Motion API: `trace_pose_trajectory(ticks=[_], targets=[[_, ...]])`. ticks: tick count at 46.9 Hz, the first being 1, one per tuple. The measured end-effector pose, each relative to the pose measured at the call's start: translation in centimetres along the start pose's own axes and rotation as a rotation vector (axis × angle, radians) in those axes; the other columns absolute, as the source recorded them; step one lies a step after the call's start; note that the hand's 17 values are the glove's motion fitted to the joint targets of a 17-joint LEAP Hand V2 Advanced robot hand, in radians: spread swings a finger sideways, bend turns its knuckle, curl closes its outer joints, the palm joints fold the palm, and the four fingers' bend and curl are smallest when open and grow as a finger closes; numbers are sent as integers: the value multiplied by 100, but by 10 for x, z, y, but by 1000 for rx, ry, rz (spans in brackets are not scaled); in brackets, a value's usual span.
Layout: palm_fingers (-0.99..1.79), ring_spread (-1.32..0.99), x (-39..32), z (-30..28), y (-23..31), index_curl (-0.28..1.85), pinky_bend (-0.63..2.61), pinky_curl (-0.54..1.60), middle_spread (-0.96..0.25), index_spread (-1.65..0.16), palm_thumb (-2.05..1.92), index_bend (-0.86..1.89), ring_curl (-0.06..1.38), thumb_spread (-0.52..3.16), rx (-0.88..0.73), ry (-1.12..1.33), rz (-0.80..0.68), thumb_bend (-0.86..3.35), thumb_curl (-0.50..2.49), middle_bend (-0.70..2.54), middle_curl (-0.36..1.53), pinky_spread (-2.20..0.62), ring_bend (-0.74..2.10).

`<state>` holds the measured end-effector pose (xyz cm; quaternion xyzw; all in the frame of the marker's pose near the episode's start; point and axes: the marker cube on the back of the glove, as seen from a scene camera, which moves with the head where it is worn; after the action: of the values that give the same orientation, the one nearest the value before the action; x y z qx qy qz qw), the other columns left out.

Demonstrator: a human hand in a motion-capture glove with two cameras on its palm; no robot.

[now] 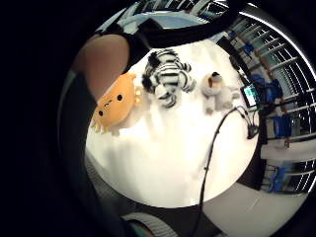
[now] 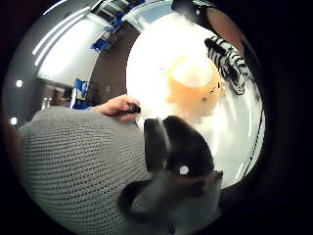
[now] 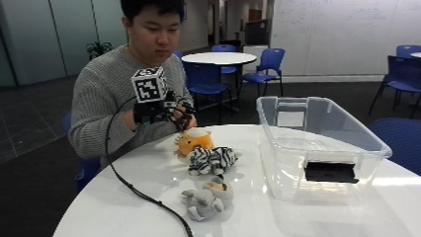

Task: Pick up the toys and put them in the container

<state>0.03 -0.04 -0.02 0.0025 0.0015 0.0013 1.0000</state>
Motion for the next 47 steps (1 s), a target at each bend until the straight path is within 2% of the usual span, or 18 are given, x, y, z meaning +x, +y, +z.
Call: trace_pose_trajectory(ticks=[7, 16, 23, 34, 40, 47], targets=[[27, -15, -2, 1, 1, 8, 59, 18, -15, -27, 2, 16, 9, 89, 7, 3, 0, 3, 3, 17, 6, 2, 36], [22, -20, 0, 0, -1, 13, 64, 23, -20, -34, 0, 17, 13, 121, 1, -22, 6, 2, 9, 19, 11, 2, 43], [20, -22, -4, -6, -18, 16, 66, 25, -21, -37, -1, 17, 14, 133, -12, -43, -49, 0, 12, 19, 15, 2, 46], [15, -25, -19, -14, -91, 19, 72, 28, -22, -38, -1, 15, 17, 140, -37, 54, -131, -1, 16, 19, 20, 2, 52], [12, -24, -22, -6, -97, 20, 74, 30, -22, -38, -2, 16, 19, 141, -48, 58, -165, -2, 17, 19, 23, 2, 55], [11, -24, -20, 30, -90, 22, 77, 31, -22, -38, -2, 16, 20, 141, -133, 29, -114, -1, 18, 19, 25, 2, 57]])
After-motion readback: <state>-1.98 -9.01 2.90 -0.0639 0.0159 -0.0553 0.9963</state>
